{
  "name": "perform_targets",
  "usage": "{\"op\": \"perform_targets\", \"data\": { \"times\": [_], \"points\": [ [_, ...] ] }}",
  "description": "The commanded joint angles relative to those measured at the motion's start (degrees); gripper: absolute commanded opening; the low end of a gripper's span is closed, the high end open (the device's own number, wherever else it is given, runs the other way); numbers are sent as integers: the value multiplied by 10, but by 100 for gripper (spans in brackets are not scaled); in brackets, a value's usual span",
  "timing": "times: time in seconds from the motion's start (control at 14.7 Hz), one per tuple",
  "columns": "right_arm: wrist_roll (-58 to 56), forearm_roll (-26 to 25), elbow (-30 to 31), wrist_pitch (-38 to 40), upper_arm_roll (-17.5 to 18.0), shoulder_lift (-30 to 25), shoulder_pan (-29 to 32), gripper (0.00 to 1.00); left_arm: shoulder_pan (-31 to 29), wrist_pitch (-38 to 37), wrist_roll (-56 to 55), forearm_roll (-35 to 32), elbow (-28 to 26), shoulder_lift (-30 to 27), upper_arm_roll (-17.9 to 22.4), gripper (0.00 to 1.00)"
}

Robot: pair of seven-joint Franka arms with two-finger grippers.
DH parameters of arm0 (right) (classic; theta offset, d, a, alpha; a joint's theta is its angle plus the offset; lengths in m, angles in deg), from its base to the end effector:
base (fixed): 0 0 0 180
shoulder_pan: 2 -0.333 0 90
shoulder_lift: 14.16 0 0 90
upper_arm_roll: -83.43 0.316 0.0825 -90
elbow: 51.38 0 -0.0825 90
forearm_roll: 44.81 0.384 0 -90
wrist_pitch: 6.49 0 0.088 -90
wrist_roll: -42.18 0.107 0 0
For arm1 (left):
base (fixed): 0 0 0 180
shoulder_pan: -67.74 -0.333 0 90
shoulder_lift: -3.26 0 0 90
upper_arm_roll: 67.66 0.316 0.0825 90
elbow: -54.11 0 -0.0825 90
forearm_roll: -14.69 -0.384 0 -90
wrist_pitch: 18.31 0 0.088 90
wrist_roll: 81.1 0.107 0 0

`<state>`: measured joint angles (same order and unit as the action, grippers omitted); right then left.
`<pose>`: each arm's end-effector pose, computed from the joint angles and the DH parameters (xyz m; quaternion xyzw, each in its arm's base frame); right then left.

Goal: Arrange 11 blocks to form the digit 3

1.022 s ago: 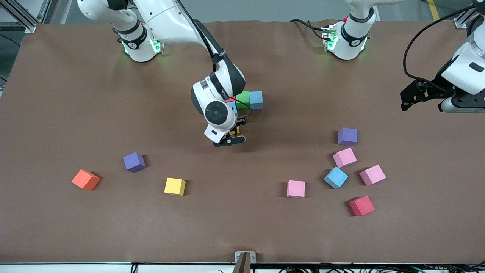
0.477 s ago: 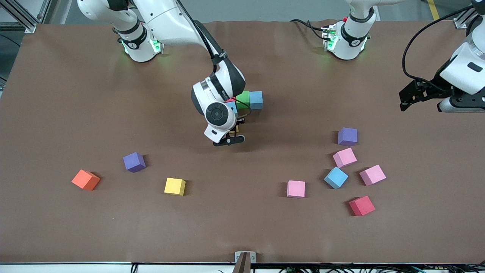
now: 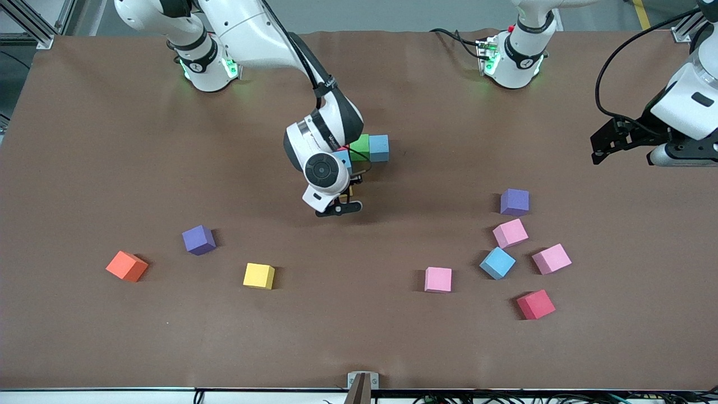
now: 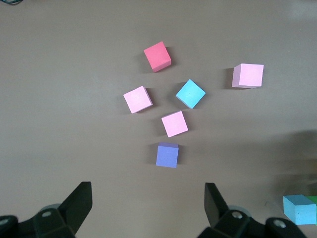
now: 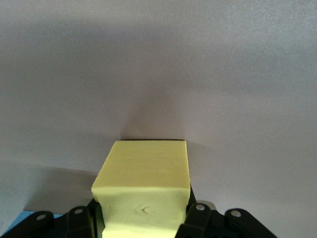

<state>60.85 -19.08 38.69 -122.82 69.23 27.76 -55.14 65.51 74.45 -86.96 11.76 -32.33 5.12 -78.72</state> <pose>0.4954 0.4582 0.2029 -0.9852 -0.0713 0.1523 0.0321 0.5643 -0.0804 0.6406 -0.9986 0.0259 -0.0417 0.0173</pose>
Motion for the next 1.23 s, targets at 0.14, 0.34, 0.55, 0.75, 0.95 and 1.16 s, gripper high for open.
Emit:
{"op": "perform_targets", "data": {
  "times": [0.14, 0.34, 0.55, 0.75, 0.95, 1.16],
  "points": [
    [12, 5, -9, 1, -2, 7, -7, 32, 1, 1, 9, 12, -1, -1, 1, 100],
    [12, 5, -9, -4, -2, 11, -10, 32, 1, 1, 9, 12, -1, -1, 1, 100],
    [12, 6, -9, -6, -2, 11, -11, 32, 1, 1, 9, 12, -1, -1, 1, 100],
    [12, 6, -9, -6, -2, 11, -11, 32, 1, 1, 9, 12, 0, 1, -3, 100],
    [12, 6, -9, -6, 3, 11, -11, 32, 1, 2, 9, 12, 0, 2, -3, 100],
    [12, 7, -9, -19, 5, 11, -11, 32, 1, 3, 9, 12, 0, 2, -3, 100]
  ]
}}
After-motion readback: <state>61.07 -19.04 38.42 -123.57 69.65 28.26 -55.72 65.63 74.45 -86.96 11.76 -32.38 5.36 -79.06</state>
